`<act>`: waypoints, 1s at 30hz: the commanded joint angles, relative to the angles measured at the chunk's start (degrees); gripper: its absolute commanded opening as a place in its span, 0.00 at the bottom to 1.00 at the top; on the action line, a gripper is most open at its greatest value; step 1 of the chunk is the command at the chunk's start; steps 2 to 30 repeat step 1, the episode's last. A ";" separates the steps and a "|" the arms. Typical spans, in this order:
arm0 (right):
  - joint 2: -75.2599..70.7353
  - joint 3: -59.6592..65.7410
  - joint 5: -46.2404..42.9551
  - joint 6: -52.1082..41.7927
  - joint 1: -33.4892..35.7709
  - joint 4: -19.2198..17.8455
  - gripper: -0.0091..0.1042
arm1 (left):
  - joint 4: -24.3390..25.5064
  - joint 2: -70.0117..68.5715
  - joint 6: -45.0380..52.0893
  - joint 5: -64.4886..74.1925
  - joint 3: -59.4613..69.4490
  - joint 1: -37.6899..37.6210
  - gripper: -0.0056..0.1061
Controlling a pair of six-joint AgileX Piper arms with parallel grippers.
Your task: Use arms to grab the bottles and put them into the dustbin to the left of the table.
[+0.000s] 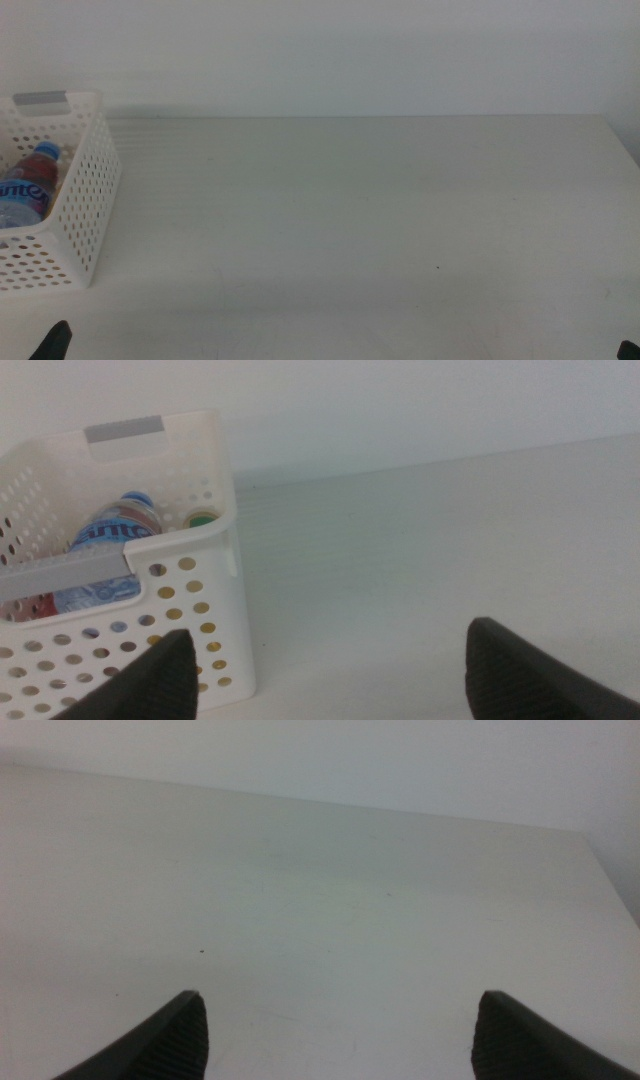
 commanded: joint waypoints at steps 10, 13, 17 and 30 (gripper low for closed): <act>-1.54 -1.48 -4.60 -0.28 -0.40 -0.18 0.69 | -0.68 -0.99 -0.17 -4.47 0.31 -0.01 0.81; -1.54 -1.48 -4.60 -0.28 -0.40 -0.18 0.69 | -0.68 -0.99 -0.17 -4.47 0.31 -0.01 0.81; -1.54 -1.48 -4.60 -0.28 -0.40 -0.18 0.69 | -0.68 -0.99 -0.17 -4.47 0.31 -0.01 0.81; -1.54 -1.48 -4.60 -0.28 -0.40 -0.18 0.69 | -0.68 -0.99 -0.17 -4.47 0.31 -0.01 0.81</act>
